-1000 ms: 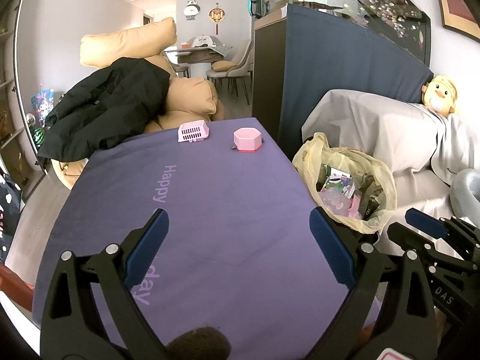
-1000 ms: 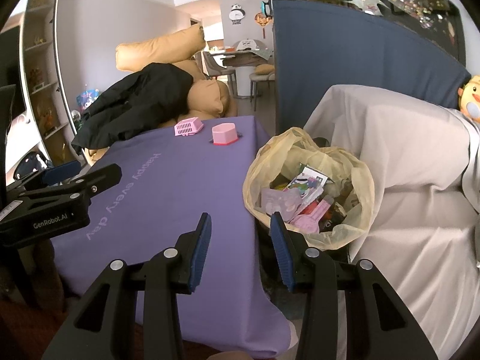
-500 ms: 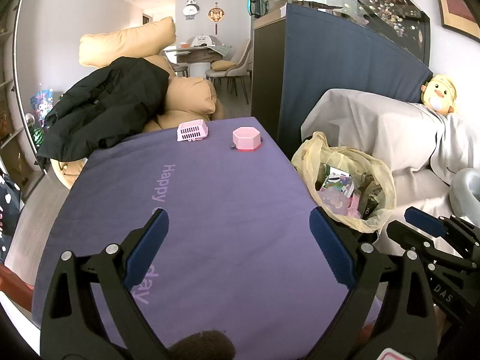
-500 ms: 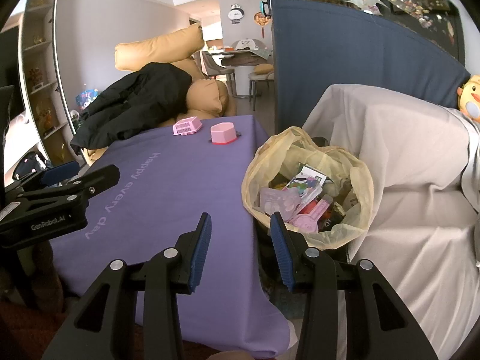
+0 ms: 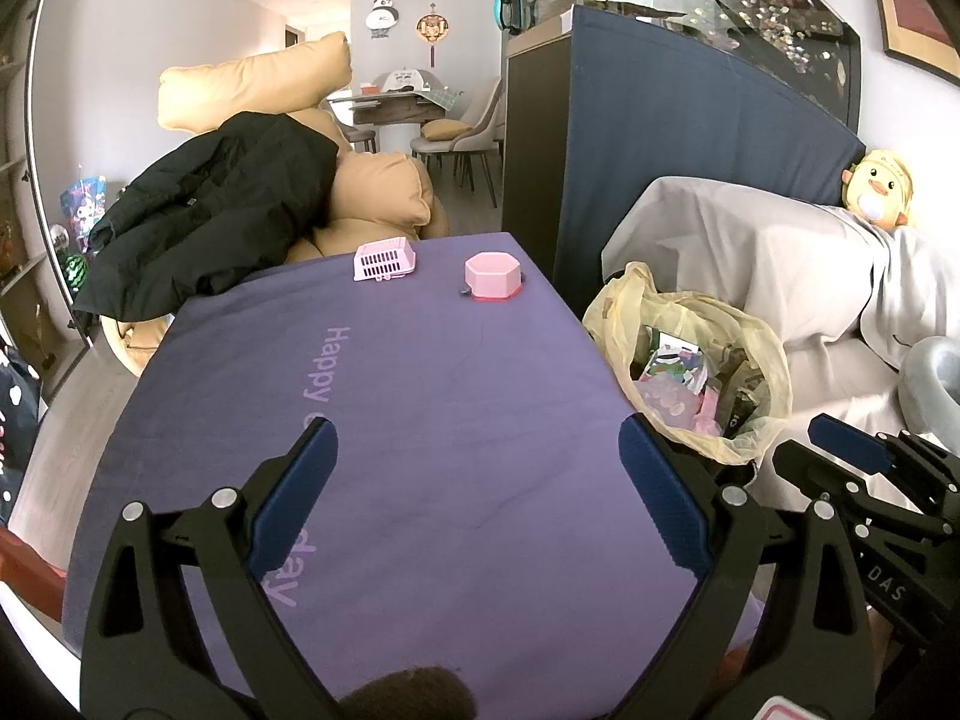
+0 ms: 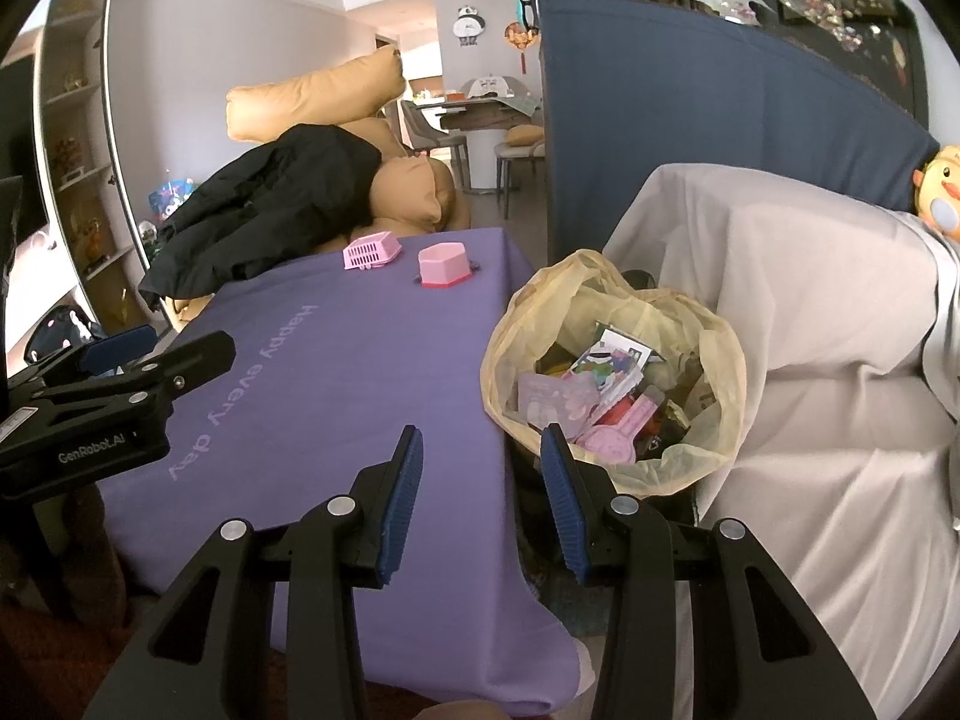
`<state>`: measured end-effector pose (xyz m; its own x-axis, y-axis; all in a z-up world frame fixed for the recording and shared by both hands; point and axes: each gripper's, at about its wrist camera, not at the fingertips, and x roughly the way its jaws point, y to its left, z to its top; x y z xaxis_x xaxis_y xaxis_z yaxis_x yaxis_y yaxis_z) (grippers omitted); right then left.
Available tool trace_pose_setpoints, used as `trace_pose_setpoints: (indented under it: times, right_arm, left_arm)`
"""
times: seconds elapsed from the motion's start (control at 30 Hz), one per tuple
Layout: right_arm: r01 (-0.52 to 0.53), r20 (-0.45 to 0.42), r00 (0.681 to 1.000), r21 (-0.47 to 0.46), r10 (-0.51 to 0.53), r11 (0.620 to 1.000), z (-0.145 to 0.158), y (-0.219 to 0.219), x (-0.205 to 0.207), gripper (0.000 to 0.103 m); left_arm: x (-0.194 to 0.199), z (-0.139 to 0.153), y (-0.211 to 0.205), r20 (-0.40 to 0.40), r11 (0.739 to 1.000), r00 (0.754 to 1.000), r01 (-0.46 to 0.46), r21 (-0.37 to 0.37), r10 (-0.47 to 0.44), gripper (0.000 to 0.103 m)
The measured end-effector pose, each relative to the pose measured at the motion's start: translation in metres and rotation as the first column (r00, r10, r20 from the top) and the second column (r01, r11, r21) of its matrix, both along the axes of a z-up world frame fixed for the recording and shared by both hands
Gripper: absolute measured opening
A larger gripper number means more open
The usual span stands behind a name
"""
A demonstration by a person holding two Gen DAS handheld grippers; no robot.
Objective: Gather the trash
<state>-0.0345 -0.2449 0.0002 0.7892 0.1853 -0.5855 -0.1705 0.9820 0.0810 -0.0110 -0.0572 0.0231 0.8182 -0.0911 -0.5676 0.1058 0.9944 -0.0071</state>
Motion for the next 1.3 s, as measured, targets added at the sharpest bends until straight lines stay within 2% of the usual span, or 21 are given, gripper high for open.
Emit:
trace_pose_setpoints:
  times: [0.97, 1.3]
  right_arm:
    - [0.002, -0.004, 1.000, -0.001, -0.002, 1.000, 0.0001, 0.0003, 0.0000, 0.039]
    - [0.015, -0.011, 1.000, -0.009, -0.015, 1.000, -0.0027, -0.0083, 0.0025, 0.039]
  left_arm:
    - [-0.0016, -0.0032, -0.0031, -0.002, 1.000, 1.000, 0.029, -0.010, -0.029, 0.090]
    - [0.0037, -0.0038, 0.0003, -0.016, 1.000, 1.000, 0.010, -0.006, -0.011, 0.090]
